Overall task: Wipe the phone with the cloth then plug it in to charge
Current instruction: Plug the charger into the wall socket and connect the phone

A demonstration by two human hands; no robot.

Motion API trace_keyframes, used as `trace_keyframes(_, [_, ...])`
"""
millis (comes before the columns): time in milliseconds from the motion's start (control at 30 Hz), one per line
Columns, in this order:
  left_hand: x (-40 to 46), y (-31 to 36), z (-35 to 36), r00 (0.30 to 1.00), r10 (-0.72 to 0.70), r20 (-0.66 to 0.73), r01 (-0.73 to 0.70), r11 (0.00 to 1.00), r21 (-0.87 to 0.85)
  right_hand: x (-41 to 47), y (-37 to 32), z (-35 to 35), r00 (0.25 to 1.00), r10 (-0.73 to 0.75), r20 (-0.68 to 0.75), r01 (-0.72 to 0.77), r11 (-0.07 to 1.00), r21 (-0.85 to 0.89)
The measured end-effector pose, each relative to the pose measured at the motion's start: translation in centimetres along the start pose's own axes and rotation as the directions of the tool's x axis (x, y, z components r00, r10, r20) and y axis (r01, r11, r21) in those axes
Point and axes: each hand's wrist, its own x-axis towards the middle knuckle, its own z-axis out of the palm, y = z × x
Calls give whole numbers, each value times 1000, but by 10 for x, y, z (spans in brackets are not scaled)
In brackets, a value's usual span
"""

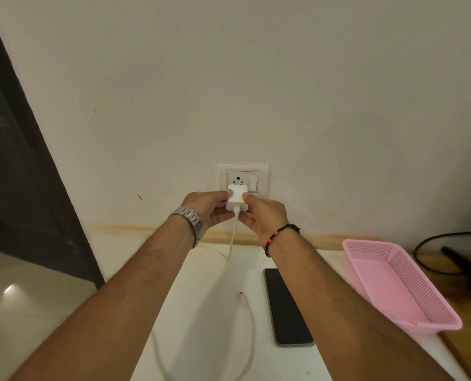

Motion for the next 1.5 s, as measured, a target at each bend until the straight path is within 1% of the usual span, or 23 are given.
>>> trace_keyframes(200, [9,1,5,998,21,-56,-23,1000,-18,6,-5,9,998,7,-62,-5,1000,26])
trace_keyframes(400, [17,5,16,987,37,-159,-40,999,-17,16,-13,16,994,15,-109,-12,1000,29])
trace_keyframes(467, [13,3,17,984,51,-172,-53,999,-9,14,-14,15,995,19,-99,-18,1000,11])
trace_keyframes(533, [5,5,16,989,45,-137,-43,999,18,7,-16,10,999,42,-35,-43,999,-9])
trace_keyframes(600, [-5,6,14,990,32,-137,-22,997,77,-3,-17,1,996,82,20,-80,995,-65])
trace_keyframes(667, [-17,6,8,981,55,-186,-33,992,121,-12,-15,-13,996,84,20,-79,984,-160])
trace_keyframes(767, [-38,-3,-13,938,178,-297,-123,973,195,-29,3,-41,999,-10,-33,1,965,-262])
trace_keyframes(800, [-45,-9,-20,927,199,-318,-136,969,208,-35,14,-52,997,-48,-61,24,938,-346])
trace_keyframes(833, [-52,-17,-27,923,198,-329,-133,968,211,-40,28,-64,993,-86,-75,41,883,-468])
trace_keyframes(867, [-60,-27,-32,925,180,-334,-114,972,208,-46,43,-73,992,-114,-60,55,793,-607])
trace_keyframes(933, [-73,-51,-37,937,107,-332,-46,981,188,-60,72,-82,994,-110,21,78,553,-829])
trace_keyframes(967, [-78,-63,-38,943,65,-327,-6,984,180,-66,85,-82,995,-92,49,84,423,-902])
trace_keyframes(1033, [-87,-88,-38,954,-10,-300,69,980,187,-75,106,-76,990,-114,80,99,170,-980])
trace_keyframes(1067, [-90,-99,-37,958,-40,-283,101,974,203,-80,113,-73,984,-149,96,108,75,-991])
trace_keyframes(1133, [-94,-115,-37,962,-77,-263,144,958,247,-86,119,-66,970,-208,126,121,-39,-992])
trace_keyframes(1200, [-96,-124,-36,962,-92,-256,166,944,285,-88,119,-60,967,-212,144,124,-105,-987])
trace_keyframes(1267, [-95,-129,-33,963,-96,-253,174,936,307,-91,118,-56,971,-196,137,117,-111,-987])
trace_keyframes(1300, [-95,-130,-32,962,-92,-255,173,932,317,-93,116,-56,974,-189,124,110,-82,-991])
trace_keyframes(1400, [-91,-131,-25,963,-67,-261,160,922,353,-103,111,-66,973,-214,83,105,93,-990])
trace_keyframes(1500, [-87,-134,-12,970,-75,-230,163,905,394,-115,102,-91,946,-323,35,134,290,-947])
